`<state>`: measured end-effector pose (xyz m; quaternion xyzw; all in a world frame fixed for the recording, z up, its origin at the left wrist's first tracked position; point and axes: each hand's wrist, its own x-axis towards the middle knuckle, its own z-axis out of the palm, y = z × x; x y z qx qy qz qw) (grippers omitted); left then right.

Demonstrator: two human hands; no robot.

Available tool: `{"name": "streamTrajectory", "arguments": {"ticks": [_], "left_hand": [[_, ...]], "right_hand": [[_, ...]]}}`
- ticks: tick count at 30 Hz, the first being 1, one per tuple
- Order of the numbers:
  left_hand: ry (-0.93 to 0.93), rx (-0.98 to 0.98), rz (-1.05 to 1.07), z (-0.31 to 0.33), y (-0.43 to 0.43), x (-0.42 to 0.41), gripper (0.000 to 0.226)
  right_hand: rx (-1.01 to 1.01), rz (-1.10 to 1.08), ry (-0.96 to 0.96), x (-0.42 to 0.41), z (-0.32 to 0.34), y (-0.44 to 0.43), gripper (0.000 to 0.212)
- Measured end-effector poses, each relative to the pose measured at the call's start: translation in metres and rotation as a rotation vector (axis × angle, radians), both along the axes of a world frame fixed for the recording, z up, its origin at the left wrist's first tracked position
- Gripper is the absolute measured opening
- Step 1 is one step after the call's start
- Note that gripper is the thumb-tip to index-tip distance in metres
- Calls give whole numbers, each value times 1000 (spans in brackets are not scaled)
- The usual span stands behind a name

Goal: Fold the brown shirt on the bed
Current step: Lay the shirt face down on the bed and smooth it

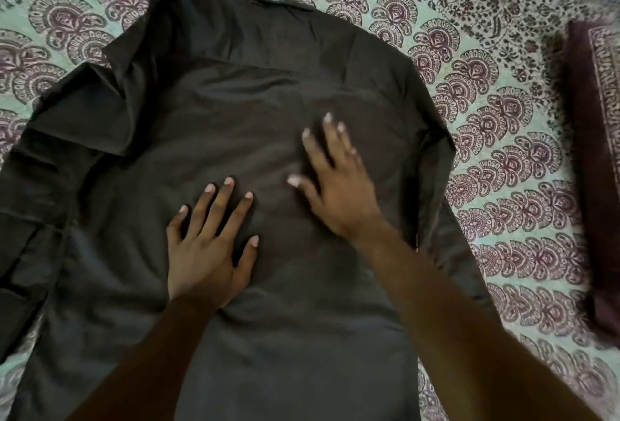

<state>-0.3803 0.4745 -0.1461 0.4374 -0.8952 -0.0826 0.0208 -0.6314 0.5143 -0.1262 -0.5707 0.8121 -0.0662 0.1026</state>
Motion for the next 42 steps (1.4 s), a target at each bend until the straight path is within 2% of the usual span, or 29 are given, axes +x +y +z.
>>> {"name": "streamTrajectory", "arguments": {"ticks": [1, 3, 6, 8, 10, 12, 13, 14, 16, 19, 21, 23, 25, 27, 33, 36, 37, 39, 41, 42], "left_hand": [[-5, 0, 0, 0, 0, 0, 69], [-10, 5, 0, 0, 1, 0, 69], [0, 7, 1, 0, 1, 1, 68], [2, 21, 2, 1, 1, 0, 68], [1, 41, -13, 2, 6, 6, 68], [-14, 58, -10, 3, 18, 27, 70], [-20, 67, 28, 4, 25, 43, 71], [-27, 78, 88, 6, 35, 63, 73], [-35, 94, 204, 11, 56, 104, 75], [-52, 125, 277, 19, 85, 154, 80], [-64, 188, 335, 24, 103, 167, 87], [-89, 257, 339, 29, 122, 166, 95], [-147, 268, 247, 30, 145, 168, 100], [-198, 274, 214, 30, 163, 182, 102], [-226, 378, 254, 43, 201, 251, 108], [-213, 390, 241, 53, 200, 245, 111], [-206, 367, 199, 56, 196, 236, 111], [-222, 321, 102, 59, 187, 217, 111], [-264, 330, 108, 56, 183, 208, 115], [-280, 348, 153, 53, 183, 209, 115]], "right_hand": [[45, 6, 15, 10, -6, 24, 76], [57, -139, 87, 7, -19, 64, 75], [-55, -488, -49, -12, -19, 86, 79], [-38, -548, -10, -2, -12, 79, 80], [-18, -329, 85, 30, -6, 75, 80], [2, -32, 58, 64, -9, 92, 78], [19, 18, 56, 75, -13, 106, 76], [31, -27, 75, 81, -17, 122, 75], [47, -279, 129, 82, -19, 154, 75], [105, -630, 38, 80, -12, 181, 76], [121, -715, 55, 93, -7, 179, 75], [88, -551, 113, 125, -5, 170, 74], [75, -211, 42, 167, -6, 174, 69], [108, -59, 7, 199, -5, 199, 67], [248, -495, 71, 218, 5, 307, 82], [243, -637, 16, 227, 13, 314, 87], [223, -610, -4, 230, 18, 308, 87], [207, -408, -20, 236, 23, 293, 84], [237, -185, -38, 245, 22, 287, 78], [257, -140, -38, 249, 20, 291, 75]]}}
